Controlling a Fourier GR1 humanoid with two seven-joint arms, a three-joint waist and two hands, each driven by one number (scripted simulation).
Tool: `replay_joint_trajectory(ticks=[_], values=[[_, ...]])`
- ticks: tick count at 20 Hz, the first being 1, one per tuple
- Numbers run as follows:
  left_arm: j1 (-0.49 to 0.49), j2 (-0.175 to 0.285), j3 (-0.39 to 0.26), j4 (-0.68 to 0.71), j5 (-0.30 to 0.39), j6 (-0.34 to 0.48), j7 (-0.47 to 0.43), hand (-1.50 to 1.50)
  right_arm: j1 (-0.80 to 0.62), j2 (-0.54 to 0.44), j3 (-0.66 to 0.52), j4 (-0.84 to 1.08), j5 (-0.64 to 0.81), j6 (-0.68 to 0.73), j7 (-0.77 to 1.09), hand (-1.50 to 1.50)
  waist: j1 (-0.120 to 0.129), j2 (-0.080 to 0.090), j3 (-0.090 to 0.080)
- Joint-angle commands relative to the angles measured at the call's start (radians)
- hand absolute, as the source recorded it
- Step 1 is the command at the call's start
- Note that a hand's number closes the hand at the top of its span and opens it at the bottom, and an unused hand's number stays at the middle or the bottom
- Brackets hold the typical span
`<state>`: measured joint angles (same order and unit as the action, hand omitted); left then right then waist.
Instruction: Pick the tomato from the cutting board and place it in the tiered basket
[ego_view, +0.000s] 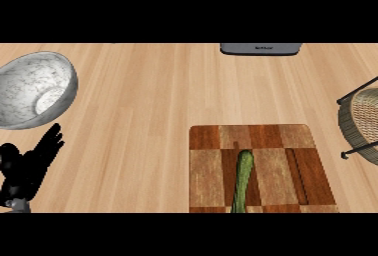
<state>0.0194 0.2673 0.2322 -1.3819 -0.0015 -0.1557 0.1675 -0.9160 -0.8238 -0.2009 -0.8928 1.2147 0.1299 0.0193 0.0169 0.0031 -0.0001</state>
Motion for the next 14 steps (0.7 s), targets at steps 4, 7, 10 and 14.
replay_joint_trajectory(ticks=[4,7,10,14], values=[[0.02,-0.017,-0.003,-0.011,-0.01,0.015,-0.013,0.0,0.008,-0.002,-0.02,0.135,-0.004,0.228,0.114,-1.5,-0.005,-0.002,-0.001],[0.056,-0.033,-0.027,-0.065,-0.012,0.008,0.015,0.0,0.019,-0.029,-0.046,0.189,0.006,0.224,0.151,-1.5,-0.001,-0.001,0.0],[0.032,-0.002,0.018,0.0,-0.012,0.01,-0.024,0.0,0.045,0.033,-0.099,0.141,-0.041,0.189,0.234,-1.5,-0.014,-0.003,0.0],[0.01,0.024,0.03,-0.021,0.019,-0.029,0.019,0.0,-0.032,-0.005,-0.146,0.173,-0.082,0.133,0.173,-1.5,-0.003,0.0,0.0]])
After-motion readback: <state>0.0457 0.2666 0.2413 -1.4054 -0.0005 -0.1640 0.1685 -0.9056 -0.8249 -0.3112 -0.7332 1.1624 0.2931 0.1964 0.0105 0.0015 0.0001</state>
